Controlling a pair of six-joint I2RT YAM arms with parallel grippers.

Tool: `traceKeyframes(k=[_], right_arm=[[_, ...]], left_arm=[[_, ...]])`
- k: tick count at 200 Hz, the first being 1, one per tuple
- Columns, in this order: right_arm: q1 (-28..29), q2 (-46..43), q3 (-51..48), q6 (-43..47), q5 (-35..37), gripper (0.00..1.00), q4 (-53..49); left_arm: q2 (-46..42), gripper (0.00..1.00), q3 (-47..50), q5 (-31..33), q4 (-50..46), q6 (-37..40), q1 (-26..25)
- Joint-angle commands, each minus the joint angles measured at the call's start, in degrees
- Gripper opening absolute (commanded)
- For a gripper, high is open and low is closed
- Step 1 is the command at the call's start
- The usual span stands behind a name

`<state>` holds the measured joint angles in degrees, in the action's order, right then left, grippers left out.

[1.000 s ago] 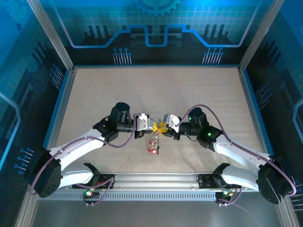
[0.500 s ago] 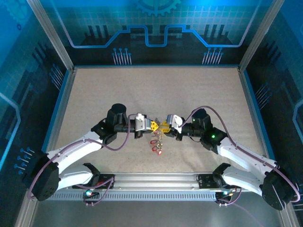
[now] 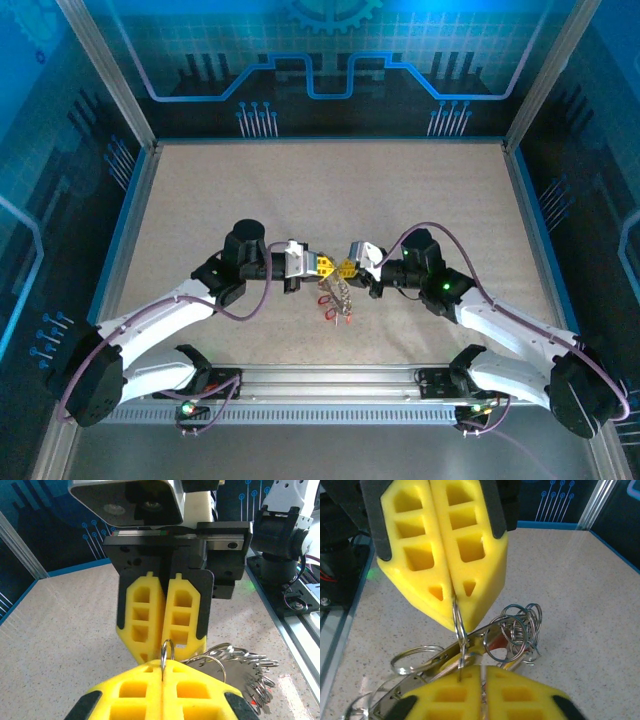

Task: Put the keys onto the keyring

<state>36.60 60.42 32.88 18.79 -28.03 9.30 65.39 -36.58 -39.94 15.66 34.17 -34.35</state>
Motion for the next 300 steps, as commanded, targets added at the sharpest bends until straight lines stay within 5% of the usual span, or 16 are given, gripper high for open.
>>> traceKeyframes(k=[1, 71, 106, 171, 257, 300], right_arm=[[-1.0, -2.2, -0.5, -0.2, -0.6, 0.24, 1.1], [-2.5, -6.9, -0.5, 2.1, -2.6, 0.31, -3.8], [-2.7, -5.9, 0.2, 1.8, -8.5, 0.34, -3.2], [-2.6, -2.7, 1.2, -3.5, -7.9, 0.35, 0.5], [-2.4, -1.5, 1.2, -4.4, -6.6, 0.0, 1.1], [-2.2, 1.0, 2.8, -4.9, -8.1, 0.0, -0.1]], left_arm=[[-1.2, 0.0, 0.1, -2.7, 3.2, -0.5, 0.3], [-1.2, 0.0, 0.0, -2.8, 2.5, 0.2, 0.3], [-1.2, 0.0, -0.2, -2.8, 2.1, 0.4, 0.3], [-1.2, 0.0, -0.2, -2.9, 2.1, 0.4, 0.2], [-1.3, 0.0, -0.2, -3.4, 2.2, 0.4, 0.3], [-1.3, 0.0, 0.2, -6.0, 3.9, -0.1, 0.3]])
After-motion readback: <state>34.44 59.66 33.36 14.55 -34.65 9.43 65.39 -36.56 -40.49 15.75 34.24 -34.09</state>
